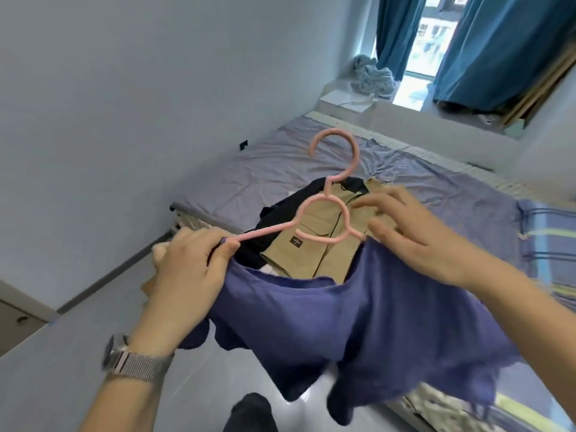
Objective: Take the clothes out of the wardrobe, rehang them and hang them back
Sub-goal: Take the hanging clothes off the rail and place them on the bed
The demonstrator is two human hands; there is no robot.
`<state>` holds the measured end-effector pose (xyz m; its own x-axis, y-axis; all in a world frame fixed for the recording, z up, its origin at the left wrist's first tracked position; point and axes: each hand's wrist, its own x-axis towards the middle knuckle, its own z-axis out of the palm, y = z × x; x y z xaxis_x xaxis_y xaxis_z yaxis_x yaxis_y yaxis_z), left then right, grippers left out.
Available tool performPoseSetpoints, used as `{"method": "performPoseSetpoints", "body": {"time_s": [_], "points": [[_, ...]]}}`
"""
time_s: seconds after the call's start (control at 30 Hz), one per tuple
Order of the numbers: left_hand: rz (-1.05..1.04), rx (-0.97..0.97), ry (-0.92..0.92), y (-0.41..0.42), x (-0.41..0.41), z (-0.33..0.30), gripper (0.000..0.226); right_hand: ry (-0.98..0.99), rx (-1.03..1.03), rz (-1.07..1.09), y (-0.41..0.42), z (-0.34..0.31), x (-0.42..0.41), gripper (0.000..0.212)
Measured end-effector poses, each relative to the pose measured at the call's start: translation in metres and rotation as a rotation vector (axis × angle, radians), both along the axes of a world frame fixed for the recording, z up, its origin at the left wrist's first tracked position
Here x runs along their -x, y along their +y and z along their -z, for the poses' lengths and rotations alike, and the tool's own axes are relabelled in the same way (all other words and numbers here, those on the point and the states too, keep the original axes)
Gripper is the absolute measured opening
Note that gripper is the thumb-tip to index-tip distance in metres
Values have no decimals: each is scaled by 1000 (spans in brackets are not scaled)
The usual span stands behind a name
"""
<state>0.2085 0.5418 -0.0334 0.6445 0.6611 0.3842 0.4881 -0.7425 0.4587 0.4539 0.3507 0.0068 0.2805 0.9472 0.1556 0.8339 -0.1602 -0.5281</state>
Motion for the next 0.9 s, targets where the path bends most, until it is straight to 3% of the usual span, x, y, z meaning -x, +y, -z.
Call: {"method": "performPoseSetpoints", "body": {"time_s": [0.07, 0.2, 0.3, 0.47, 0.57, 0.67, 0.8, 0.9], "points": [[-32, 2, -7, 22, -16, -2, 24, 86, 32, 11, 6, 2, -16, 31], [21, -1, 61, 69, -62, 11, 30, -91, 10, 76, 33, 35, -45, 30], [94, -60, 168, 106, -116, 27, 39, -69, -27, 210, 68, 50, -70, 35], [349, -15, 189, 172, -212, 37, 56, 71, -36, 361, 113, 65, -116, 32], [503, 39, 32, 204, -263, 36, 48, 177, -67, 483, 122, 63, -152, 25], [479, 10, -93, 223, -305, 36, 48, 240, -61, 562, 124, 39, -198, 24], [496, 74, -25, 243, -347, 61, 62, 312, 0, 565, 124, 10, -282, 20], [485, 82, 128, 251, -382, 87, 61, 414, 43, 536, 127, 39, -356, 26]]}}
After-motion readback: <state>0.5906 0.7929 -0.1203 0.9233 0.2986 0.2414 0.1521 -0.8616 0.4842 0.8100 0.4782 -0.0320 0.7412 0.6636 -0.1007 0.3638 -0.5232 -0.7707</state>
